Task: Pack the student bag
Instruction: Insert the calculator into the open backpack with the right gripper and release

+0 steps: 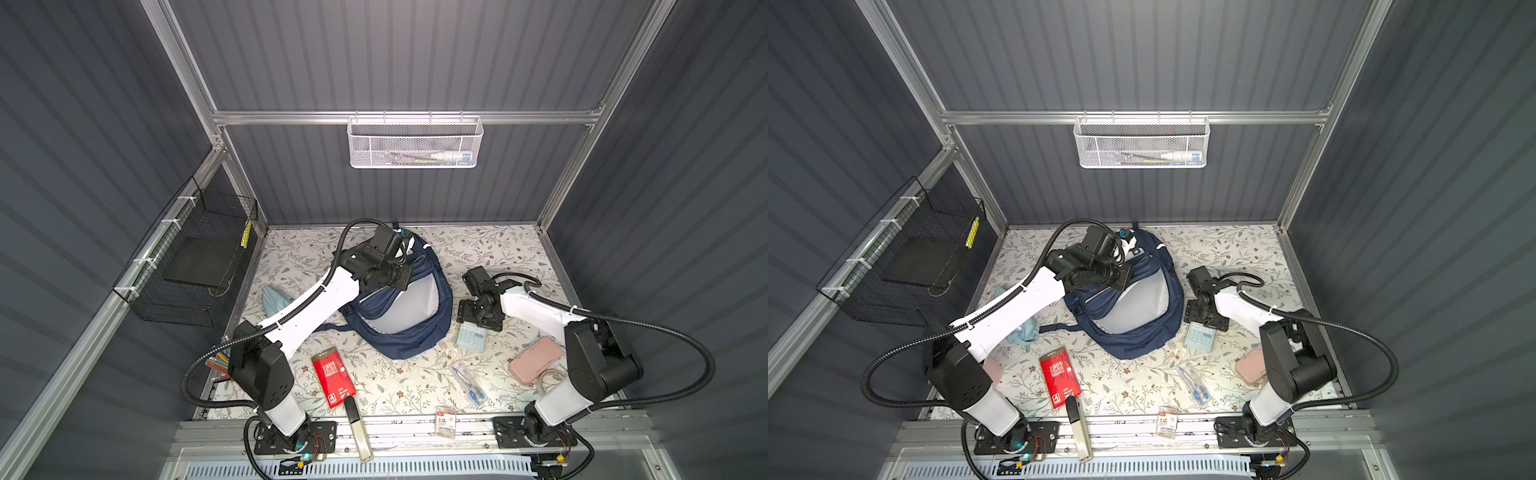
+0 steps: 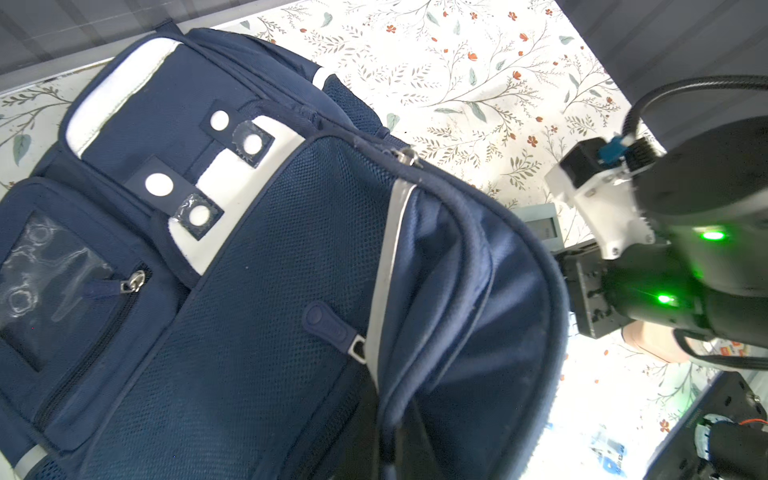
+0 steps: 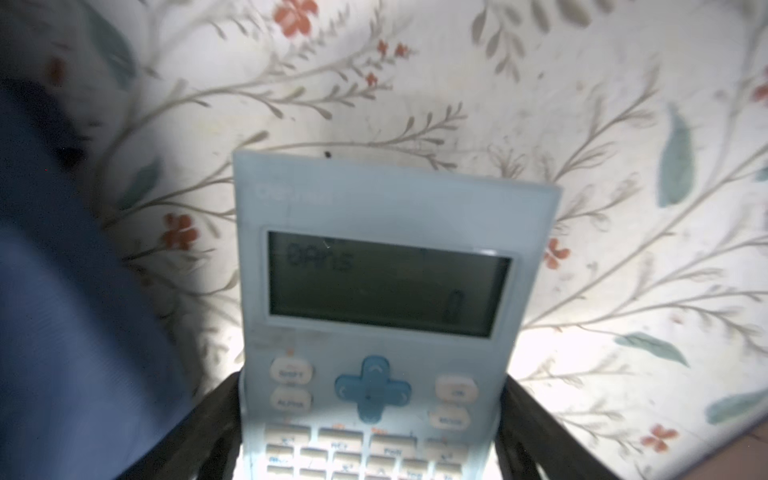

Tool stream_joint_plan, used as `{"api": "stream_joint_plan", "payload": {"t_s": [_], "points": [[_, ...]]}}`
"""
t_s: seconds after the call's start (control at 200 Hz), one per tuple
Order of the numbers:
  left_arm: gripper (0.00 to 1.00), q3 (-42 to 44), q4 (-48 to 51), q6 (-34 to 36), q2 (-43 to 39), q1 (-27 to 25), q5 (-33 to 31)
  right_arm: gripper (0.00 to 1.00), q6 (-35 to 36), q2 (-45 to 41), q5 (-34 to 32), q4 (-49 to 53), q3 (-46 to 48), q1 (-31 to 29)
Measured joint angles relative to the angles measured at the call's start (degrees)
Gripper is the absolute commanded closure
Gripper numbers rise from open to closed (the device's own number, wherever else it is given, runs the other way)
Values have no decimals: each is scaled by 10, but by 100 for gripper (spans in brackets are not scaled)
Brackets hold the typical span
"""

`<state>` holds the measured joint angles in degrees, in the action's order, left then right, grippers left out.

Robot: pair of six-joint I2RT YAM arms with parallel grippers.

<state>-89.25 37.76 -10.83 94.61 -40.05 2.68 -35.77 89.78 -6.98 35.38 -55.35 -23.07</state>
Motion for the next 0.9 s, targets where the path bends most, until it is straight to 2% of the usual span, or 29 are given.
{"api": "stream_joint_plan", "payload": {"t_s": [0.23, 0.41, 0.545, 0.64, 0.75, 0.901], "points": [[100, -2, 0, -4, 0, 4, 9, 29, 0, -67, 27, -2, 3, -5], [100, -40, 17, -15, 15, 9, 17, 28, -43, -100, 78, -45, -16, -60], [100, -88, 31, -29, 33, 22, 35, 27, -68, -7, 106, -82, -118, -100], [100, -108, 34, -40, 39, 30, 49, 25, -90, 70, 133, -134, -174, -105], [100, -127, 43, -47, 46, 31, 55, 21, -110, 156, 138, -149, -246, -110], [100, -127, 38, -62, 47, 40, 56, 14, -153, 210, 140, -179, -303, -115]]}}
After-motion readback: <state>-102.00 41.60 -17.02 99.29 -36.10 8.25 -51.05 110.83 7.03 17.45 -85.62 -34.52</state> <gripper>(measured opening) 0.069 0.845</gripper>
